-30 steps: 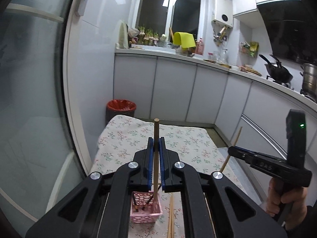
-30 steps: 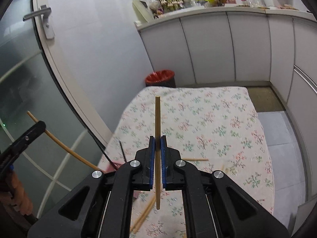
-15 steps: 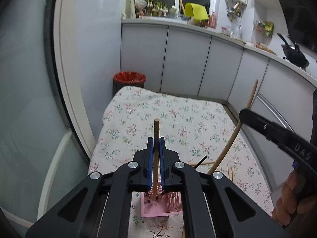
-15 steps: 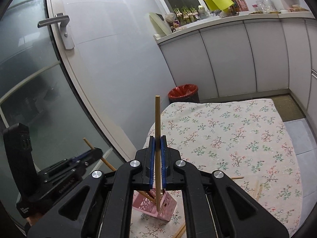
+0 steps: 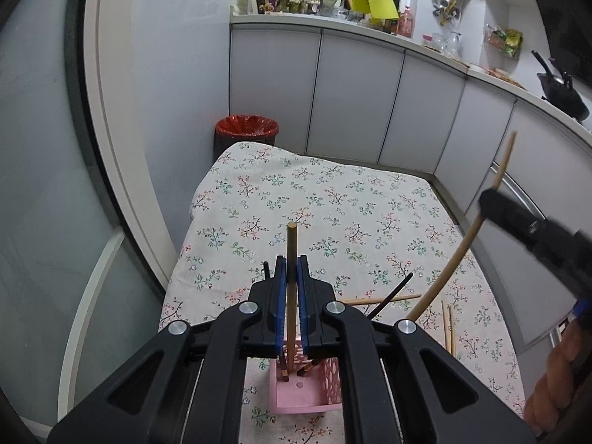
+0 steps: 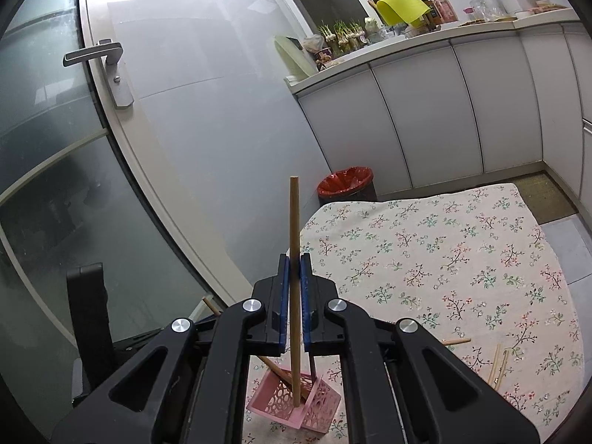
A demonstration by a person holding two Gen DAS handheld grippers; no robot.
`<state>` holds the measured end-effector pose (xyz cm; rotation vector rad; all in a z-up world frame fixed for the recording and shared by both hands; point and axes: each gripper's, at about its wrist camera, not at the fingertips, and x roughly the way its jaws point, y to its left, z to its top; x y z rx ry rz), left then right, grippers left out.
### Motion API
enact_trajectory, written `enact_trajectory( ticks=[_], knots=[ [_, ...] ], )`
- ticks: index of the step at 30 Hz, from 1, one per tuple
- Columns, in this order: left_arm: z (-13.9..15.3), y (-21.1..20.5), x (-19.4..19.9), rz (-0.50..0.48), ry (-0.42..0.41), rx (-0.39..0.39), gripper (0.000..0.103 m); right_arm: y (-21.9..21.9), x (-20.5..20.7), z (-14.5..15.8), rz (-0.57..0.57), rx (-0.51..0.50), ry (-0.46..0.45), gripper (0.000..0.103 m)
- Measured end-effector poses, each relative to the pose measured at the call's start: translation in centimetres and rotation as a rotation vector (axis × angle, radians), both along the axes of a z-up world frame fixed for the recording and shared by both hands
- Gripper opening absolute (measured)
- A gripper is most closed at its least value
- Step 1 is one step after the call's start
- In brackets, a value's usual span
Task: Organize utensils
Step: 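Lift both chopsticks over the pink holder and open both grippers to drop them, then move both open grippers back down to the loose chopsticks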
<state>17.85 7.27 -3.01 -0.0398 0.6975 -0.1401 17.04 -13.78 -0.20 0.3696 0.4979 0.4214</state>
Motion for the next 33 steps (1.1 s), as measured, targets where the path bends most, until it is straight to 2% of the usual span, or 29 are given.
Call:
enact_trajectory(
  ticks=[4, 6, 9, 10, 12, 13, 15, 17, 22, 28, 33],
  knots=[
    [0.0, -0.4, 0.2, -0.021, -0.04, -0.021, 0.01, 1.0, 0.8, -1.3, 0.015, -0.032, 0.041, 0.005],
    [0.4, -0.5, 0.2, -0.02, -0.053, -0.034, 0.032, 1.6, 1.2, -2.1, 0.026, -0.053, 0.069, 0.005],
    [1.2, -0.4, -0.5, -0.02, -0.075, -0.041, 0.044, 1.8, 1.4, -2.5, 0.022, -0.063, 0.087, 0.011],
    [1.5, -0.3, -0.9, -0.017, -0.077, -0.033, 0.046, 1.6, 1.4, -2.5, 0.022, -0.057, 0.093, 0.017],
    [1.7, -0.1, -1.5, 0.005, -0.076, -0.016, 0.06, 1.2, 1.3, -2.4, 0.013, -0.048, 0.103, 0.028],
    [1.8, -0.1, -1.7, 0.009, -0.077, -0.008, 0.061, 1.0, 1.2, -2.3, 0.01, -0.046, 0.105, 0.034],
    [1.9, 0.0, -2.6, 0.027, -0.085, 0.032, 0.068, 0.8, 0.8, -2.0, -0.005, -0.057, 0.106, 0.039],
    [1.9, 0.0, -3.3, 0.039, -0.088, 0.05, 0.071, 0.5, 0.6, -1.6, -0.03, -0.063, 0.109, 0.049],
    [1.7, -1.2, -4.9, 0.015, -0.064, 0.048, 0.08, -1.4, 1.1, -0.8, -0.103, -0.061, 0.18, 0.05],
    [-0.2, -5.6, -5.6, -0.097, 0.017, 0.123, 0.082, -4.6, 0.7, -2.2, -0.158, -0.026, 0.282, 0.055],
    [-1.3, -7.8, -5.4, -0.146, 0.065, 0.093, 0.087, -6.4, 1.0, -3.2, -0.147, -0.102, 0.319, 0.062]
  ],
)
